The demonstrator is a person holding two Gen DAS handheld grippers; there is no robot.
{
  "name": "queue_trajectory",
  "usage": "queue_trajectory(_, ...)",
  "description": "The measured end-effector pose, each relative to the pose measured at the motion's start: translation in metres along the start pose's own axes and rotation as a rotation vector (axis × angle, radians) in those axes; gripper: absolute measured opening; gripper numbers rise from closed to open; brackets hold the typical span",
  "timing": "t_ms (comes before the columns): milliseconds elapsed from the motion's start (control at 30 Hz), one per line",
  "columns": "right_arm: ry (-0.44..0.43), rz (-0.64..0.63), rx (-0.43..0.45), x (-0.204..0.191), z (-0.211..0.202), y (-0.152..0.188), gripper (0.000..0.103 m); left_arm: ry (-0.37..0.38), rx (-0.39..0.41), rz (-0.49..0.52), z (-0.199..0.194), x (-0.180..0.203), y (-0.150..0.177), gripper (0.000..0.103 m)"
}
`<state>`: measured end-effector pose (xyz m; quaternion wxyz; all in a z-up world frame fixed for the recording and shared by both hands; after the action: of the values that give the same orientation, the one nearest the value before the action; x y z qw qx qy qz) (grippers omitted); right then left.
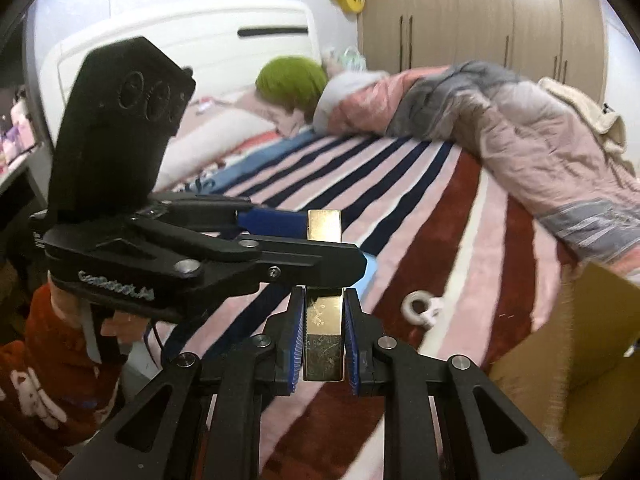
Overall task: Organize rigid objects
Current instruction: 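Carry the gold box into the cardboard box and open the right gripper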
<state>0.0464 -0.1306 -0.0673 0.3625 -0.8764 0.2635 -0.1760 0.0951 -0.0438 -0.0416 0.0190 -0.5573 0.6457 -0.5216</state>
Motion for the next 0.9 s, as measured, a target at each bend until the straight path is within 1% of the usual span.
queue_trajectory(67, 0.008, 0.010, 0.018, 0.013, -0.014, 0.002, 0.013, -0.006, 0.000, 0.046, 0.009, 0.023, -0.006, 0.037)
queue_trajectory(200, 0.044, 0.035, 0.052, 0.041, -0.048, 0.013, 0.013, 0.008, -0.011, 0.097, 0.029, 0.058, -0.015, 0.037)
queue_trajectory(300, 0.070, 0.063, 0.066, 0.065, -0.070, 0.025, 0.013, 0.025, -0.030, 0.131, 0.053, 0.085, -0.020, 0.037)
queue_trajectory(433, 0.089, 0.114, 0.072, 0.097, -0.089, 0.043, 0.013, 0.042, -0.077, 0.161, 0.092, 0.118, -0.022, 0.037)
queue_trajectory(533, 0.093, 0.156, 0.066, 0.123, -0.098, 0.063, 0.013, 0.041, -0.129, 0.177, 0.123, 0.133, -0.020, 0.037)
queue_trajectory(633, 0.092, 0.193, 0.046, 0.145, -0.101, 0.081, 0.013, 0.023, -0.170, 0.187, 0.149, 0.142, -0.017, 0.037)
queue_trajectory(700, 0.086, 0.209, 0.034, 0.158, -0.099, 0.091, 0.013, 0.009, -0.188, 0.185, 0.159, 0.143, -0.014, 0.037)
queue_trajectory(800, 0.066, 0.227, 0.029, 0.166, -0.097, 0.099, 0.013, -0.020, -0.205, 0.197, 0.168, 0.145, -0.011, 0.037)
queue_trajectory(833, 0.060, 0.226, 0.023, 0.167, -0.095, 0.102, 0.013, -0.034, -0.207, 0.202, 0.169, 0.144, -0.011, 0.041)
queue_trajectory(867, 0.059, 0.225, 0.017, 0.168, -0.093, 0.103, 0.014, -0.041, -0.206, 0.204, 0.170, 0.144, -0.011, 0.049)
queue_trajectory(900, 0.062, 0.226, 0.014, 0.169, -0.092, 0.104, 0.014, -0.048, -0.198, 0.206, 0.168, 0.144, -0.011, 0.054)
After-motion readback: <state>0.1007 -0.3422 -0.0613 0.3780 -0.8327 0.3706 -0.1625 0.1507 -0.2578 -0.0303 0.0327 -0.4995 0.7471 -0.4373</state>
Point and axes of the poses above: each gripper's, at about its wrist camera, not at the fingertips, and z roughly the way its jaws point, x to its right, y to its underside, the point moved 6 cm from there along z, roughly the way its jaws point, and after that the axes turned 11 degrees about -z, right-handed, at the moved point
